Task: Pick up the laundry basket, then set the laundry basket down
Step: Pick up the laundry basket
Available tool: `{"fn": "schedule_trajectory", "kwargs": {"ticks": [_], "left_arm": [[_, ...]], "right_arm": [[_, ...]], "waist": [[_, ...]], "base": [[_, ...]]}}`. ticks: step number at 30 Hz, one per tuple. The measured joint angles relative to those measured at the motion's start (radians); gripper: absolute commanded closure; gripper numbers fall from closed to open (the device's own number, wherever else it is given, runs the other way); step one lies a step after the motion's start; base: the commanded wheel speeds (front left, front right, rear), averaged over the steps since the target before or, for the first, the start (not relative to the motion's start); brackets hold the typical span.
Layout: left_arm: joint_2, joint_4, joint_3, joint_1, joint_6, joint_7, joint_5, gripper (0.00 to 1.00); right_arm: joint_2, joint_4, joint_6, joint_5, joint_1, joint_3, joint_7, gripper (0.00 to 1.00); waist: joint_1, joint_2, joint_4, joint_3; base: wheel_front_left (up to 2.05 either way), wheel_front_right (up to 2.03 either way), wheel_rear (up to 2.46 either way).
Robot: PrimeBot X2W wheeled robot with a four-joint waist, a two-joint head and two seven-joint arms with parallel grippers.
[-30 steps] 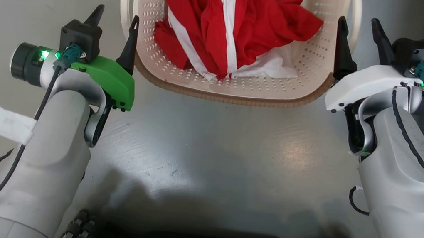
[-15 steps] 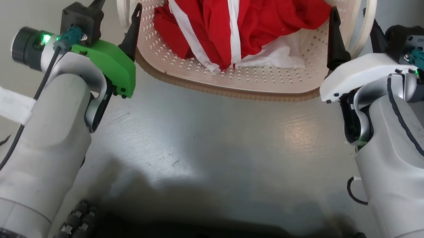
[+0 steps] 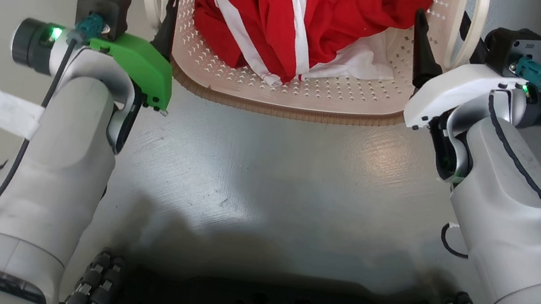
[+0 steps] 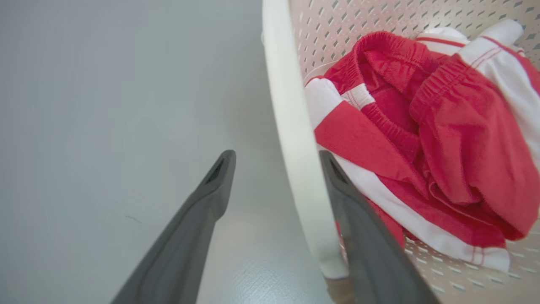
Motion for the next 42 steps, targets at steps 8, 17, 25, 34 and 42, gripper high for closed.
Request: {"fn": "schedule_trajectory", "kwargs": {"ticks": [8, 17, 25, 34, 42], "left_arm": [[0.0, 0.037, -0.026, -0.033, -0.005, -0.006, -0.004, 0.0], [-0.001, 0.073, -0.056, -0.058, -0.009, -0.006, -0.01, 0.76], [-0.015, 0.092, -0.072, -0.07, -0.017, -0.014, -0.036, 1.0], [-0.018, 0.118, -0.082, -0.07, -0.017, -0.014, -0.049, 1.0], [-0.021, 0.121, -0.08, -0.065, -0.014, -0.013, -0.052, 1.0]], "right_arm": [[0.0, 0.029, 0.0, 0.023, -0.021, 0.028, -0.001, 0.0], [0.0, 0.05, -0.001, 0.042, -0.038, 0.057, -0.005, 0.51], [0.006, 0.07, -0.017, 0.08, -0.055, 0.072, -0.012, 1.0], [0.007, 0.103, -0.017, 0.096, -0.06, 0.09, -0.012, 1.0], [0.01, 0.138, -0.015, 0.107, -0.06, 0.096, -0.014, 1.0]], "waist": [[0.0, 0.0, -0.002, 0.004], [0.0, 0.0, -0.007, 0.005], [0.0, 0.0, -0.01, 0.004], [0.0, 0.0, -0.011, -0.013], [0.0, 0.0, -0.009, -0.058]], "base": [[0.0, 0.0, 0.0], [0.0, 0.0, 0.0], [0.0, 0.0, 0.0], [0.0, 0.0, 0.0], [0.0, 0.0, 0.0]]}}
